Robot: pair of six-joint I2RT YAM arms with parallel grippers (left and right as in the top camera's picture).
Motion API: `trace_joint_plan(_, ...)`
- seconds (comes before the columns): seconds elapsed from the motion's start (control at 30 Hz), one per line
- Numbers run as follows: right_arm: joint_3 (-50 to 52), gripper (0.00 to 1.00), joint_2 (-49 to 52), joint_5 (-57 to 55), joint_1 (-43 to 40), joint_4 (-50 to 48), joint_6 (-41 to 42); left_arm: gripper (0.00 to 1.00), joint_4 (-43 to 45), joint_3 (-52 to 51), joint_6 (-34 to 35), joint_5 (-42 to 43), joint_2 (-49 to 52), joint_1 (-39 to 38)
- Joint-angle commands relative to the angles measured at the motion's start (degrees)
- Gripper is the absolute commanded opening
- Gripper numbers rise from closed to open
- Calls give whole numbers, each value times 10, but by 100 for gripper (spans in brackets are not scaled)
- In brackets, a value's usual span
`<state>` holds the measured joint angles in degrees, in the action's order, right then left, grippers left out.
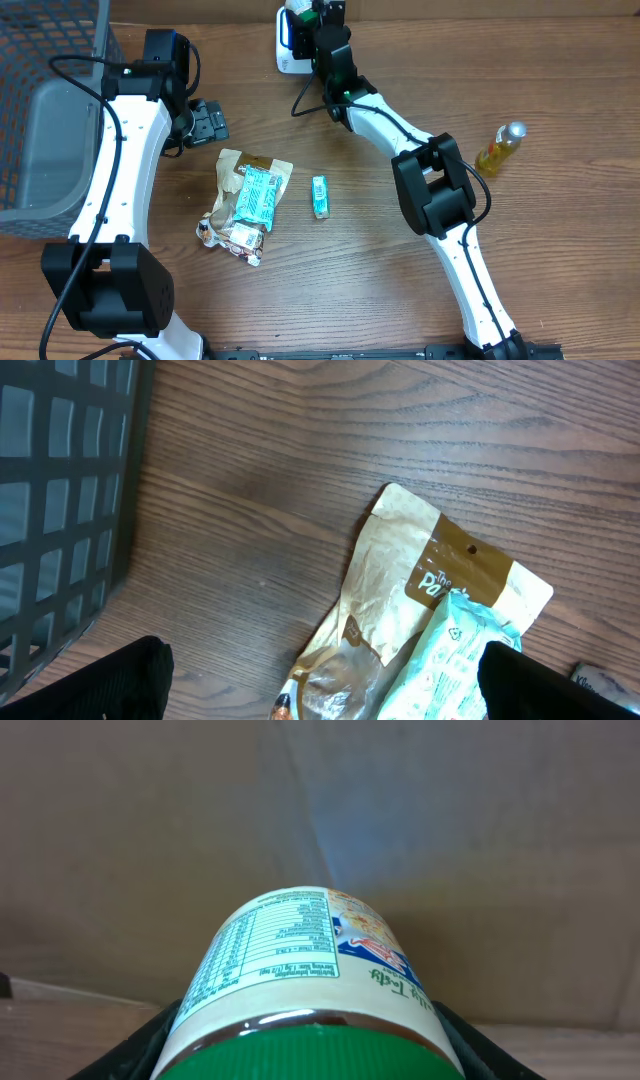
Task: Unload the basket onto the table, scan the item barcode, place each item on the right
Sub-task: 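Bring the jar back down and lower it upright at the right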
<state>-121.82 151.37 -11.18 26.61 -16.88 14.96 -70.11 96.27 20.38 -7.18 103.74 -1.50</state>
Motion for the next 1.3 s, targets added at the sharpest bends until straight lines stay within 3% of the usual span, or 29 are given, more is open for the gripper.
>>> trace_joint_plan(0.0, -12, 4, -58, -8, -5, 30, -3, 100, 1, 9, -7, -7, 1, -4)
trace_joint_plan(0.17, -12, 4, -165, -8, -7, 166, -2, 99, 0, 9, -7, -7, 1, -4)
trace_joint_plan(0.3, -12, 4, -271, -8, -8, 417, 3, 100, 0, 9, -7, -7, 0, -4)
trace_joint_plan(0.4, -12, 4, -319, -8, -13, 583, 50, 100, 0, 9, -7, -7, 0, -4)
trace_joint_plan(0.67, -9, 4, -330, 9, -42, 944, 106, 99, 0, 9, -7, -7, 0, -4)
trace_joint_plan(0.87, 45, 5, -327, 64, -74, 1020, 106, 99, 0, 9, -7, -7, 0, -4)
trace_joint_plan(1.17, 164, 8, -327, 88, -91, 988, 106, 100, 0, 9, -7, -7, 0, -4)
trace_joint_plan(1.27, 199, 16, -327, 87, -91, 967, 106, 100, 0, 9, -7, -7, 1, -4)
